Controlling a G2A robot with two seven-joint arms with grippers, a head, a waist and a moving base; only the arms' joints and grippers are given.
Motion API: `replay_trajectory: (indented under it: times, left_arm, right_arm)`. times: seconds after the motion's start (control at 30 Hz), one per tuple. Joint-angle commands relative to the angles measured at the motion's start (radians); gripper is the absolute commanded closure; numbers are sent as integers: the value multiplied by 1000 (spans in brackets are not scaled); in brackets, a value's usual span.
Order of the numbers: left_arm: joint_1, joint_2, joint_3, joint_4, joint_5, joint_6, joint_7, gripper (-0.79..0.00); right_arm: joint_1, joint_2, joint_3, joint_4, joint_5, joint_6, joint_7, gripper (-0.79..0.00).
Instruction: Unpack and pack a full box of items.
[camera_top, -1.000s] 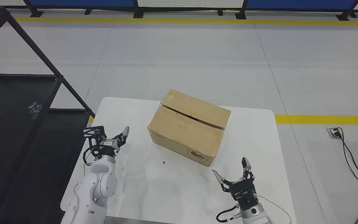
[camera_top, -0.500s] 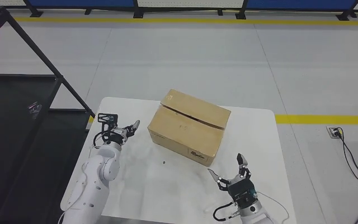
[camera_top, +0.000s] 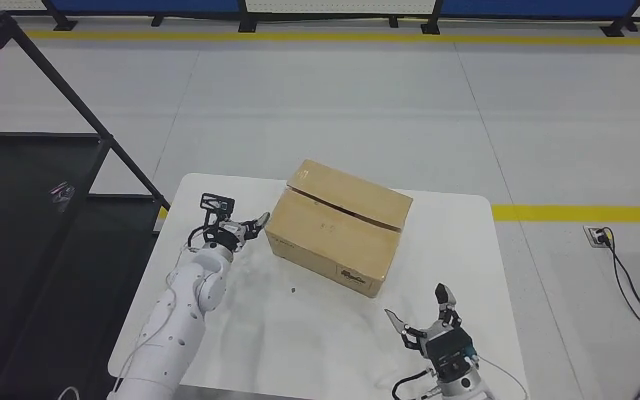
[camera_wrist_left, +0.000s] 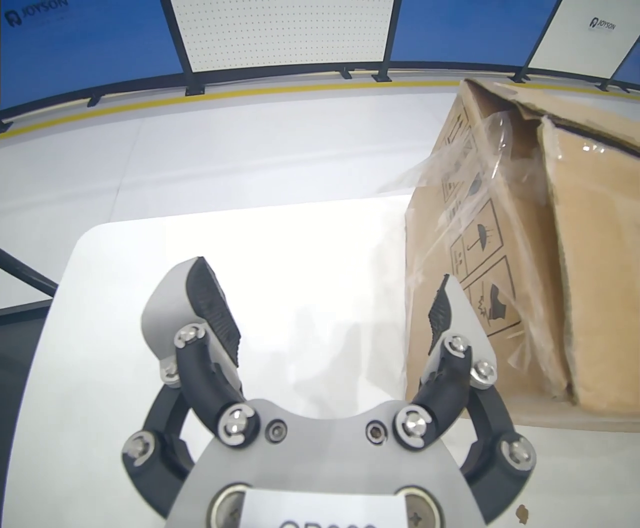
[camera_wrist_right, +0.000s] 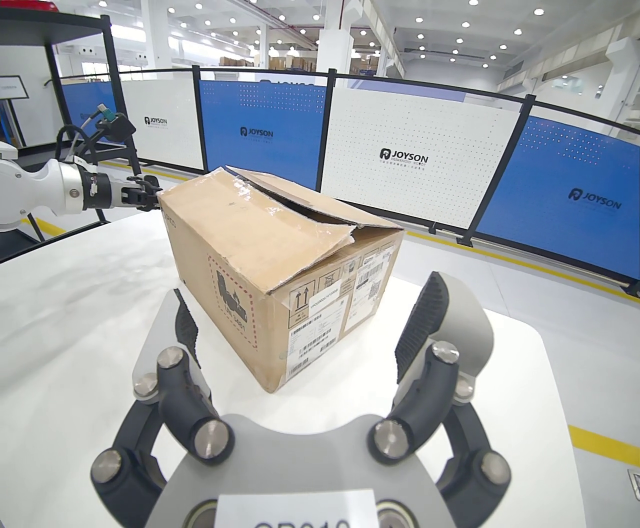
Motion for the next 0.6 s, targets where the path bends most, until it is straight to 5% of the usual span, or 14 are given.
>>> replay_trajectory:
  times: [0.0,0.57]
  left_arm:
    - [-1,-1,6,5,-3,-22,5,-785]
    - [78,19,2,-104,55,-154,9,-785]
  right_arm:
    - [6,0,-1,4,1,-5,3,-785]
    - [54,2,-5,26,15,-50,17,-785]
